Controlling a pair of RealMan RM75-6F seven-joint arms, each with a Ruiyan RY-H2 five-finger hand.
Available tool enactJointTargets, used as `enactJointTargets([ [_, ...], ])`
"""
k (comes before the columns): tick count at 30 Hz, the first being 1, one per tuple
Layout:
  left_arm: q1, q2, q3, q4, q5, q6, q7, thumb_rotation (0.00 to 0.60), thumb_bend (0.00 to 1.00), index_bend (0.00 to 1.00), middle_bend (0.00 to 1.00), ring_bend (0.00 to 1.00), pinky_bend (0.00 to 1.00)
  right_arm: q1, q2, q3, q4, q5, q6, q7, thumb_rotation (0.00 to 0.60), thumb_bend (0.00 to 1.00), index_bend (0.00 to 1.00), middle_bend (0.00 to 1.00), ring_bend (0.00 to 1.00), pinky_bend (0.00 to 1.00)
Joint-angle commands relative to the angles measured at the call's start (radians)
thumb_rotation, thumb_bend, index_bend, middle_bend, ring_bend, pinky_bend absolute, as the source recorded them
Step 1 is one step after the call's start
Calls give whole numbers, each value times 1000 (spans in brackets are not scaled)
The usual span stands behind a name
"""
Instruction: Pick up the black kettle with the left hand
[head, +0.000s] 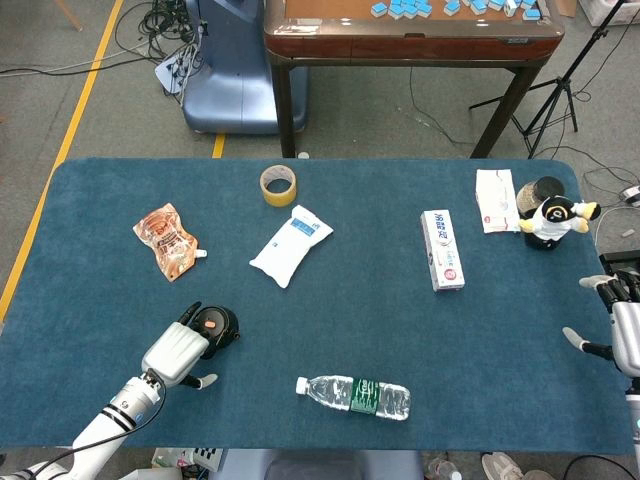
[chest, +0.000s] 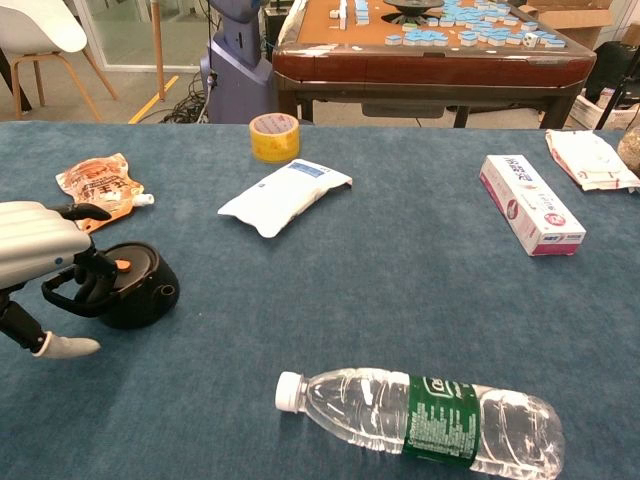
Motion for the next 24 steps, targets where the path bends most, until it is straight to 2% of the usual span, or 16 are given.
enactJointTargets([
  [1,-1,-2,3,0,-4,-3,7,366,198,546,552,410,0,-1,-1,0,1,2,-1,0,600,57,295,283,136,115],
  [19,-13,-21,15,10,-36,-29,27,362,198,570,580,432,0,-8,-7,-5,9,17,-9,5,600,57,295,283,136,115],
  [24,-15,-20,20,2,-43,-37,18,361,198,609,623,476,0,-9,-9,-4,11,23,-11,8,600,57,295,284,136,115],
])
